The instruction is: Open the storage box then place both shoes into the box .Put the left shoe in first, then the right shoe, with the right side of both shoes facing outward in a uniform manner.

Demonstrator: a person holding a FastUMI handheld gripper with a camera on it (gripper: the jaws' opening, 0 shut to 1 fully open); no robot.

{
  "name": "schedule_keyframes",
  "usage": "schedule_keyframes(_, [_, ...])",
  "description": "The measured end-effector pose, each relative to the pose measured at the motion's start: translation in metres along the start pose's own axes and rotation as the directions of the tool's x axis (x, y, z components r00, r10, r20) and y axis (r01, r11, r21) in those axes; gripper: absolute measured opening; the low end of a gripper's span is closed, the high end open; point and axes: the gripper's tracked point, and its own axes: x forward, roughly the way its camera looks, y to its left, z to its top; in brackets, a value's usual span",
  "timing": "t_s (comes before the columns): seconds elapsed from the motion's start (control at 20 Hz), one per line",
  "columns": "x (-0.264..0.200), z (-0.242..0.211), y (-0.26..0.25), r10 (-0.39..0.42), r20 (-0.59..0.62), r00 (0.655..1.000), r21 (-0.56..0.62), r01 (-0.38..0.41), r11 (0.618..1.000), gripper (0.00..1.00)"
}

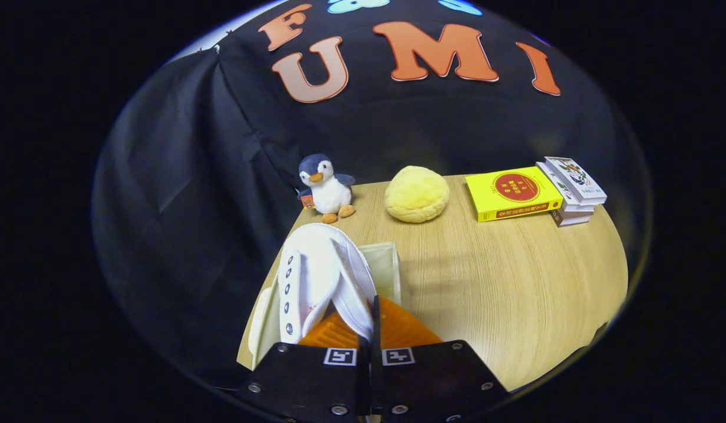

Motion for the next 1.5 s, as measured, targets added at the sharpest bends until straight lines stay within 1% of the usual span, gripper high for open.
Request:
schedule_keyframes(0.15, [0.014, -0.019, -0.002, -0.083, -0.038, 0.996, -0.009, 0.083, 0.997, 0.03])
schedule_keyframes(0.3, [0.026, -0.030, -0.001, -0.128, -0.052, 0.990, -0.007, 0.128, 0.992, 0.05])
schedule_keyframes(0.35, [0.029, -0.032, 0.003, -0.129, -0.056, 0.990, -0.002, 0.129, 0.992, 0.13])
schedule_keyframes(0.4, [0.030, -0.036, 0.006, -0.130, -0.068, 0.989, -0.004, 0.130, 0.991, 0.18])
schedule_keyframes(0.45, [0.030, -0.041, 0.005, -0.146, -0.080, 0.986, -0.015, 0.145, 0.989, 0.25])
schedule_keyframes(0.5, [0.029, -0.043, 0.005, -0.158, -0.082, 0.984, -0.026, 0.157, 0.987, 0.26])
schedule_keyframes(0.55, [0.030, -0.048, 0.008, -0.147, -0.092, 0.985, -0.038, 0.144, 0.989, 0.28])
schedule_keyframes(0.6, [0.029, -0.048, 0.020, -0.096, -0.088, 0.991, -0.029, 0.094, 0.995, 0.29])
schedule_keyframes(0.65, [0.031, -0.034, 0.034, -0.049, -0.044, 0.998, -0.019, 0.048, 0.999, 0.30])
schedule_keyframes(0.75, [0.021, 0.002, 0.042, -0.030, 0.047, 0.998, -0.063, 0.033, 0.997, 0.32])
schedule_keyframes(0.9, [-0.004, 0.044, 0.056, 0.042, 0.172, 0.984, -0.116, -0.022, 0.993, 0.36])
schedule_keyframes(0.95, [-0.014, 0.054, 0.055, 0.060, 0.202, 0.978, -0.134, -0.033, 0.990, 0.41])
schedule_keyframes(1.15, [-0.062, 0.081, 0.032, 0.121, 0.308, 0.944, -0.190, -0.064, 0.980, 0.56])
schedule_keyframes(1.25, [-0.091, 0.095, 0.012, 0.140, 0.368, 0.919, -0.212, -0.063, 0.975, 0.61])
schedule_keyframes(1.5, [-0.144, 0.122, -0.060, 0.111, 0.494, 0.862, -0.214, -0.004, 0.977, 0.76])
